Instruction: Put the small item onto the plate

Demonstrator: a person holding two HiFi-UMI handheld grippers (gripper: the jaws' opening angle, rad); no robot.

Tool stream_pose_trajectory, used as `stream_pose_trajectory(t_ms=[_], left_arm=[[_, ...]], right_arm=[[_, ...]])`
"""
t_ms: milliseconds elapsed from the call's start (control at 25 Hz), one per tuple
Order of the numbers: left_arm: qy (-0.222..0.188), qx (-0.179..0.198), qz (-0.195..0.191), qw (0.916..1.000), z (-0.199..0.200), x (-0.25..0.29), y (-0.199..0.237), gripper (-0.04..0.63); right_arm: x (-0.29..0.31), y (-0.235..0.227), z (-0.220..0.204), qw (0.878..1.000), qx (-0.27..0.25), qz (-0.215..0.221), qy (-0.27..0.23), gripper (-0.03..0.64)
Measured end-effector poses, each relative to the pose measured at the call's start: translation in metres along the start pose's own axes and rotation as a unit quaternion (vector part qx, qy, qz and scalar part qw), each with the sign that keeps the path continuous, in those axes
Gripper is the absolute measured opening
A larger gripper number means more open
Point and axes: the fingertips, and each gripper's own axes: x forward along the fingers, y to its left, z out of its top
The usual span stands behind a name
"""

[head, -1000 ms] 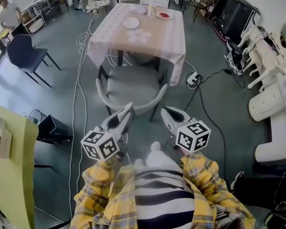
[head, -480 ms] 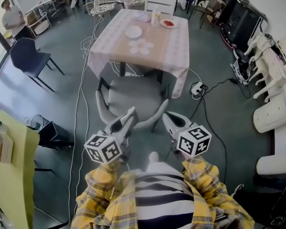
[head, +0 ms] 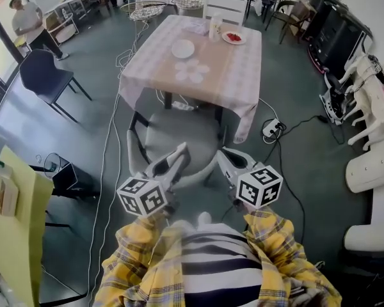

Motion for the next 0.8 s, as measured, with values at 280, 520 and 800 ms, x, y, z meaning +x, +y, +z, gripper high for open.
stream_pose_trajectory(t_ms=[280, 520, 800], left_arm=[[0.007, -0.006, -0.001, 1.0, 0.003, 0.03, 0.002, 0.081], [0.006, 0.002, -0.004, 1.0, 0.025, 0.054, 0.007, 0.081], [0.011, -0.001, -0.008, 0.9999, 0.048, 0.084, 0.024, 0.081]], right_arm=[[0.014, -0.02, 0.009, 1.0, 0.0, 0.005, 0.004, -0.003], [0.033, -0.031, 0.031, 1.0, -0.007, 0.009, -0.001, -0.003], [0.065, -0.044, 0.054, 1.0, -0.007, 0.007, 0.007, -0.003]])
